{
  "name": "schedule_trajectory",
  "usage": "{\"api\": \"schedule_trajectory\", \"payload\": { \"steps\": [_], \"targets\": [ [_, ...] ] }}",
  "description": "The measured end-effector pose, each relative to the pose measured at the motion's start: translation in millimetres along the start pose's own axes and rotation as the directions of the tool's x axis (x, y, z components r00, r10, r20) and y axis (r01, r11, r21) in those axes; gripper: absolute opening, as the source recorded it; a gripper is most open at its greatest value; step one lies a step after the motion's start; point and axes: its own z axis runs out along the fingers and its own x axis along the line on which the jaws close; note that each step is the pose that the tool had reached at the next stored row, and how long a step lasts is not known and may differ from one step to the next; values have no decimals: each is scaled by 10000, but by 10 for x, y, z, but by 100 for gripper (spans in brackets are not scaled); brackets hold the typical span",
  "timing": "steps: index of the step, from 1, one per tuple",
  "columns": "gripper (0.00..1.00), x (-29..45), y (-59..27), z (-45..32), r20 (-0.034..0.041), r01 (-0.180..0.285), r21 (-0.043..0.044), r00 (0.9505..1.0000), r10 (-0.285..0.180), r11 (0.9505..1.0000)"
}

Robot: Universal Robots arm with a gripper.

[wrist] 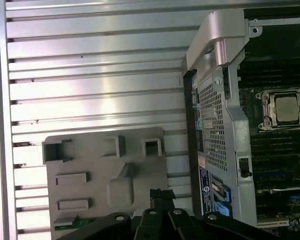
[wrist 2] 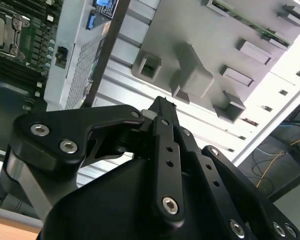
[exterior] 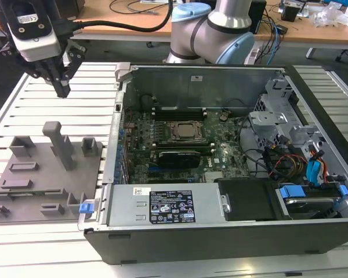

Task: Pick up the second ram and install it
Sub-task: 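Reach for the second ram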

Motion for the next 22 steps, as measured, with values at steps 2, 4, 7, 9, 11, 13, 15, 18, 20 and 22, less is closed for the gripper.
{"api": "schedule_trajectory", "payload": {
  "steps": [2, 4, 7, 9, 11, 13, 15, 18, 20, 22],
  "targets": [
    [11, 53, -4, 0, -1, 0, 0, 10000, 0, 10000],
    [11, 107, -8, 0, 0, 0, 1, 10000, 0, 10000],
    [11, 182, -14, 0, -1, -1, 1, 10000, 1, 10000],
    [11, 265, -20, 1, 0, 0, 0, 10000, 0, 10000],
    [11, 324, -24, 1, 0, 0, 0, 10000, 0, 10000],
    [11, 414, -31, 1, 0, -1, 1, 10000, 1, 10000],
    [11, 482, -36, 1, 0, -1, 0, 10000, 1, 10000],
    [11, 552, -56, 1, 0, 0, 0, 10000, 0, 10000],
    [11, 619, -116, -3, -1, -1, 0, 10000, 1, 10000],
    [11, 665, -197, -6, -1, 0, 1, 10000, 0, 10000]
  ]
}}
